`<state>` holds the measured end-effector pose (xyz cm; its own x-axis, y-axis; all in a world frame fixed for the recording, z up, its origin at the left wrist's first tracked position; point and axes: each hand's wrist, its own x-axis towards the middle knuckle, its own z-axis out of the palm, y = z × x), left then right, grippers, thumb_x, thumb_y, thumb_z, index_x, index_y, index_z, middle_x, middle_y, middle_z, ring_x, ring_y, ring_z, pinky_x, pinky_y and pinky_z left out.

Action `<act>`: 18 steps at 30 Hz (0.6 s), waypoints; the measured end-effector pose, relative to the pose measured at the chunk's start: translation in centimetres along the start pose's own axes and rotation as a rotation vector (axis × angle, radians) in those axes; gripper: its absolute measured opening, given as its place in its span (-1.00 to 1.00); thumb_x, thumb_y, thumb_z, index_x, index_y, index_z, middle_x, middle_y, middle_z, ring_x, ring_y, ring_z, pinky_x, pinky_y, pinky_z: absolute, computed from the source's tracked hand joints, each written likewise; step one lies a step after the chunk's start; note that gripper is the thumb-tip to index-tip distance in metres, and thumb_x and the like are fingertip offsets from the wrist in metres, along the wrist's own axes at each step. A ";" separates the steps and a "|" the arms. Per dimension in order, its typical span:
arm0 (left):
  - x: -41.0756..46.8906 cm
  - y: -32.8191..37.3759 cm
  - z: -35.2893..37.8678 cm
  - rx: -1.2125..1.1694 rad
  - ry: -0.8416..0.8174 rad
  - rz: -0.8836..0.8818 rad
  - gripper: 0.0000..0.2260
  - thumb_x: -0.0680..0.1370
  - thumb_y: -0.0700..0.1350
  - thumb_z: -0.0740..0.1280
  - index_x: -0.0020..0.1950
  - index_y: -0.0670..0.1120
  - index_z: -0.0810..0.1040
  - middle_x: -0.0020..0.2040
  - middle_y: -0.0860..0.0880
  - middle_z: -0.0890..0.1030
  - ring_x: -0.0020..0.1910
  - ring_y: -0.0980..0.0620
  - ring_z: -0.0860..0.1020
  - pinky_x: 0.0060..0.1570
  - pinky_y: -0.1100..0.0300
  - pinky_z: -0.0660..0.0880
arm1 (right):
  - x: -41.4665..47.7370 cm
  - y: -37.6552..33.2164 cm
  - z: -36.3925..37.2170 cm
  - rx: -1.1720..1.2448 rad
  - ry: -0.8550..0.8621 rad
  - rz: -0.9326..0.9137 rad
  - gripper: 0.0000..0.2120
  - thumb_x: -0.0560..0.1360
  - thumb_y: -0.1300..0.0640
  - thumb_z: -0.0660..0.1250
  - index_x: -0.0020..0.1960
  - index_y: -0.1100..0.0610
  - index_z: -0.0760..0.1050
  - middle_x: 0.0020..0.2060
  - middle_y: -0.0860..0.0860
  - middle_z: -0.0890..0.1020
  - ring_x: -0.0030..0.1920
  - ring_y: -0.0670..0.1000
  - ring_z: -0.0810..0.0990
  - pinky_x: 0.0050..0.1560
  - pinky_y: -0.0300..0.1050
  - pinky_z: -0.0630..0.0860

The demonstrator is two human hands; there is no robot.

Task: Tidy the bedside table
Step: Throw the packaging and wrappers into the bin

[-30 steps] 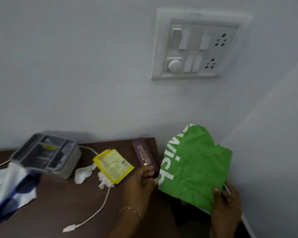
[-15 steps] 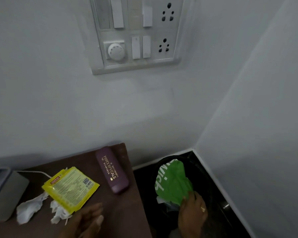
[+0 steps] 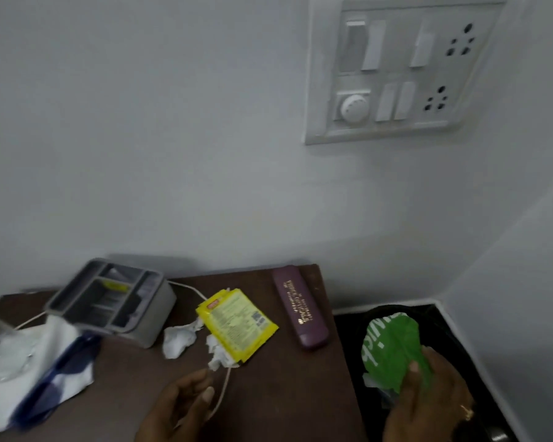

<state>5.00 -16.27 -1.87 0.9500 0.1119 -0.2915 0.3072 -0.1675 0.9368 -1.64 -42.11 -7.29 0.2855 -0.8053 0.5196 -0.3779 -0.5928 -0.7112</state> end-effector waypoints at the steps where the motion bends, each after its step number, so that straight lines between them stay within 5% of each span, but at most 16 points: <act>1: 0.1 0.5 0.0 -0.022 0.003 -0.011 -0.78 0.38 -0.39 0.41 -0.18 -0.06 0.61 -0.29 0.02 0.70 -0.27 0.13 0.62 -0.37 0.47 0.51 | -0.2 -2.5 -0.2 0.068 -0.010 -0.023 -0.59 0.51 0.05 0.16 0.04 0.39 0.55 -0.03 0.34 0.58 0.00 0.28 0.52 0.14 0.01 0.37; 4: 1.9 0.9 0.4 -0.013 0.031 0.036 -0.78 0.41 -0.38 0.39 -0.14 -0.05 0.58 -0.21 -0.03 0.67 -0.17 0.03 0.59 -0.35 0.46 0.51 | -2.4 -9.9 1.2 0.244 -0.211 -0.141 -0.70 0.49 0.05 0.19 0.06 0.24 0.53 0.01 0.13 0.54 0.01 0.06 0.48 0.09 -0.15 0.36; 6: 3.6 1.0 1.0 0.058 0.009 0.097 -0.76 0.46 -0.34 0.36 -0.01 -0.01 0.54 -0.04 -0.11 0.63 -0.04 -0.07 0.59 -0.12 0.28 0.58 | -4.3 -12.4 3.6 0.225 -0.415 -0.202 -0.74 0.49 0.03 0.18 0.09 0.13 0.49 0.04 0.03 0.51 0.03 -0.02 0.48 0.05 -0.19 0.35; 8: 5.8 1.0 2.0 0.211 0.011 0.172 -0.66 0.47 -0.31 0.32 0.18 0.00 0.48 0.12 -0.13 0.57 0.11 -0.13 0.54 0.10 -0.01 0.53 | -5.7 -13.3 6.1 0.104 -0.605 -0.211 -0.71 0.50 0.09 0.26 0.18 0.17 0.49 0.15 0.10 0.52 0.14 0.03 0.51 0.09 -0.20 0.42; 11: 9.0 1.2 2.9 0.155 0.100 0.132 -0.55 0.43 -0.42 0.30 0.29 -0.17 0.42 0.08 -0.20 0.57 0.04 -0.13 0.54 0.14 -0.08 0.48 | -7.0 -13.6 8.0 -0.095 -0.868 -0.136 -0.53 0.51 0.12 0.30 0.38 0.19 0.32 0.37 0.13 0.35 0.33 0.11 0.39 0.22 -0.08 0.42; 15: 10.2 1.4 3.4 0.296 0.044 0.119 -0.64 0.44 -0.31 0.31 0.11 0.08 0.56 -0.21 -0.01 0.59 -0.10 -0.05 0.57 0.09 -0.01 0.49 | -7.3 -13.4 8.2 -0.187 -0.906 -0.133 -0.52 0.53 0.08 0.27 0.39 0.20 0.28 0.39 0.12 0.32 0.35 0.09 0.35 0.25 -0.09 0.41; 18: 9.7 1.6 3.5 0.330 -0.019 0.160 -0.66 0.46 -0.31 0.28 -0.12 0.15 0.62 -0.08 -0.08 0.60 -0.22 0.08 0.51 0.01 0.21 0.47 | -7.4 -13.0 8.1 -0.131 -0.873 -0.130 -0.56 0.52 0.12 0.29 0.36 0.20 0.34 0.36 0.12 0.35 0.33 0.09 0.37 0.23 -0.09 0.42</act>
<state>14.86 -18.86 -3.88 0.9874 0.0405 -0.1527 0.1529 -0.4890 0.8588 8.29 -28.38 -5.72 0.8818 -0.4715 0.0087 -0.3784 -0.7184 -0.5837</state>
